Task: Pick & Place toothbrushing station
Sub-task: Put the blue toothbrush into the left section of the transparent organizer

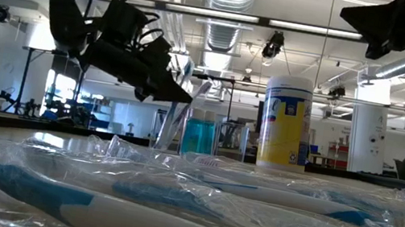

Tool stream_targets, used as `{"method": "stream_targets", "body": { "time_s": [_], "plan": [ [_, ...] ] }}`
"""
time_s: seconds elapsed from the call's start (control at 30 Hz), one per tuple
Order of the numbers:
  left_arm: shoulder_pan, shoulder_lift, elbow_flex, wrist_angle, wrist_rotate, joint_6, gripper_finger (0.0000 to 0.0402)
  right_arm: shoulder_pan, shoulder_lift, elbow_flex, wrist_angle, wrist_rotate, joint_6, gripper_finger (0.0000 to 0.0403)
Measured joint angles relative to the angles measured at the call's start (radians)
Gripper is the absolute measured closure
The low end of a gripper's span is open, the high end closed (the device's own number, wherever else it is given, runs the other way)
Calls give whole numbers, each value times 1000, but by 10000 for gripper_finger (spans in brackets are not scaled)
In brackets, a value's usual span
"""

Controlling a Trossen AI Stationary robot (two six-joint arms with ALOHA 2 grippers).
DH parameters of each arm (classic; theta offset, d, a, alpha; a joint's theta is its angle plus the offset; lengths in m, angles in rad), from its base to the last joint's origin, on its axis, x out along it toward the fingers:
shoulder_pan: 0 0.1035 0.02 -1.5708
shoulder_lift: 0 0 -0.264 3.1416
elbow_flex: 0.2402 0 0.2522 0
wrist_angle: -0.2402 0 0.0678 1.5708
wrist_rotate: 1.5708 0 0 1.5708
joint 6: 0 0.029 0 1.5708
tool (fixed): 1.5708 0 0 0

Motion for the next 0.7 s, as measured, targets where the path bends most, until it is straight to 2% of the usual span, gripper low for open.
{"method": "stream_targets", "body": {
  "time_s": [0.1,0.2,0.47,0.6,0.7],
  "plan": [
    [0,5,1,2,0,-1,374,0,5,0,0,-57,-1,384],
    [0,7,0,-12,3,-4,367,0,4,0,1,-91,0,352],
    [0,7,0,-10,20,-15,366,0,6,0,6,-93,35,220],
    [0,5,0,-9,23,-22,340,0,5,0,7,-92,60,157],
    [1,4,-1,-9,63,-30,302,0,5,0,6,-87,93,115]
  ]
}}
